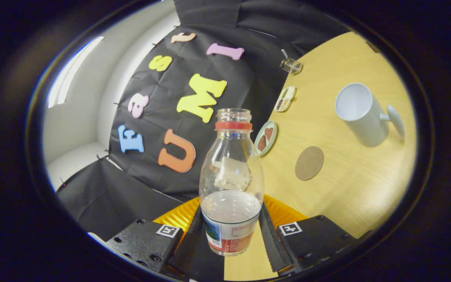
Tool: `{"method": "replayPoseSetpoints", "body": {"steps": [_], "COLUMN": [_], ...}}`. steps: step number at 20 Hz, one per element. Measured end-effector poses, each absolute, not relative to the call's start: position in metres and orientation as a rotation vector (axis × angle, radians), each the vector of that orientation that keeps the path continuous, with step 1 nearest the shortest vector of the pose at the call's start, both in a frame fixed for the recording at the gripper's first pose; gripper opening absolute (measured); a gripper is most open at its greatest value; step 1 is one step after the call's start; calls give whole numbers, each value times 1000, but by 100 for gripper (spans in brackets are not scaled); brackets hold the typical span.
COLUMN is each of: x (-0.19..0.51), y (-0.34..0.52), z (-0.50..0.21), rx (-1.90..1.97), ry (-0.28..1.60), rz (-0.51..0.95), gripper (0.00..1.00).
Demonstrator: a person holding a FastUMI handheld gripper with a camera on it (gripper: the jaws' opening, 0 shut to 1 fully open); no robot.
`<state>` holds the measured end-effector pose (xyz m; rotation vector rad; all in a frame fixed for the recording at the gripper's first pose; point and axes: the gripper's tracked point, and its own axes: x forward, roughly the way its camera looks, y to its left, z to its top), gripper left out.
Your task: Take the bottle from table, then pour the juice into the cup, finally place the bottle on the coaster
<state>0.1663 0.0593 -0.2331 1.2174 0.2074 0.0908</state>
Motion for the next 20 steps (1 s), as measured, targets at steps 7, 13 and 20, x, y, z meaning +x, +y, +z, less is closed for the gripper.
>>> {"method": "replayPoseSetpoints", "body": {"steps": [7, 13, 20], "x": [173, 171, 177], "y": [41, 25, 19], "z": [-220, -214, -218], "rx": [1426, 1544, 1611], "ry": [189, 171, 186], "rz": [91, 88, 86], "gripper": [77, 77, 77]}}
